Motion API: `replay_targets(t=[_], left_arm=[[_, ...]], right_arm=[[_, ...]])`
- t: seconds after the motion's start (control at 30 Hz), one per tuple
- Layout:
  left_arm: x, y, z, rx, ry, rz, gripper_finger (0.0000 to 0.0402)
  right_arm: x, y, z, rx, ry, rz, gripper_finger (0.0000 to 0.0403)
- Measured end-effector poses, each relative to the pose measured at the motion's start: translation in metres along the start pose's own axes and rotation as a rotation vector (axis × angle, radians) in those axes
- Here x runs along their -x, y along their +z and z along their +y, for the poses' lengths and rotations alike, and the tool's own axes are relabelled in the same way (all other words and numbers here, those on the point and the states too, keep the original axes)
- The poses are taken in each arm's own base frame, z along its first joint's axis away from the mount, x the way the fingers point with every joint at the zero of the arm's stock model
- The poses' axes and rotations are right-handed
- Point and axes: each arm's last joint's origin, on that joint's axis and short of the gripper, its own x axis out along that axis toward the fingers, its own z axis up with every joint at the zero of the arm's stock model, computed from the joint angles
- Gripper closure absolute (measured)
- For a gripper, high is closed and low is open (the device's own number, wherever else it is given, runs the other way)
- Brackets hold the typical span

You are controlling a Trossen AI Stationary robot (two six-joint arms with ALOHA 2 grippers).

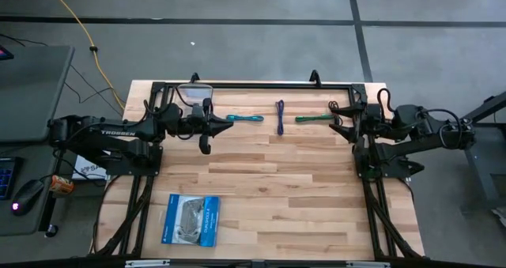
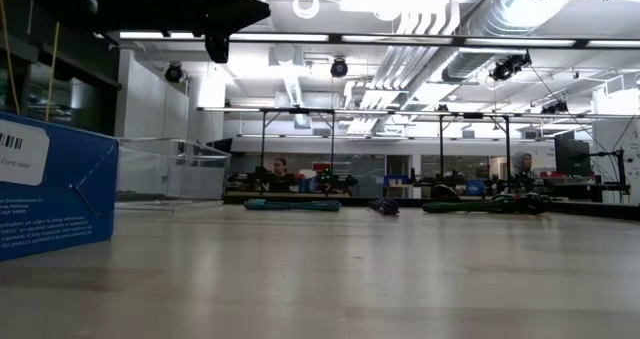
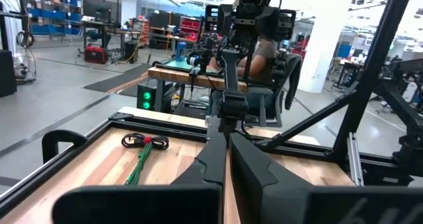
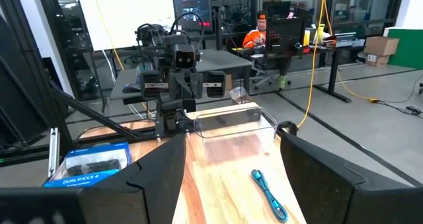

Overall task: Pick and place USB-C Cables
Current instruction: Put the black USB cable into the transparent bin

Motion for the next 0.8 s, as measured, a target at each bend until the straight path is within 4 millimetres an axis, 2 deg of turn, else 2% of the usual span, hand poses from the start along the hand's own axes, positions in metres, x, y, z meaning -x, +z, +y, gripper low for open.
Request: replay_targets(t=[0.13,0.3,0.47,0.63,0.8], left_arm=[[0.000,-0.003,0.001,0.005,0.011,0.033,0.0401],[0.000,-0.006,0.003,-0.009,0.066,0.058,0.0401],[0.000,-0.006,0.003,-0.011,0.094,0.056,0.0401],[0.001,-0.009,0.006,-0.033,0.178,0.080,0.0401],[0.001,-0.009,0.006,-0.037,0.188,0.082,0.0401]], right_arm=[[-0.001,0.000,-0.001,-0.019,-0.027,0.001,0.0162],[-0.013,0.003,-0.007,-0.065,-0.356,0.024,0.0162],[-0.027,0.037,-0.014,-0.041,-0.614,0.071,0.0162],[-0.034,0.072,-0.024,-0.062,-0.773,0.100,0.0162],[-0.038,0.083,-0.031,-0.098,-0.853,0.157,0.0162]])
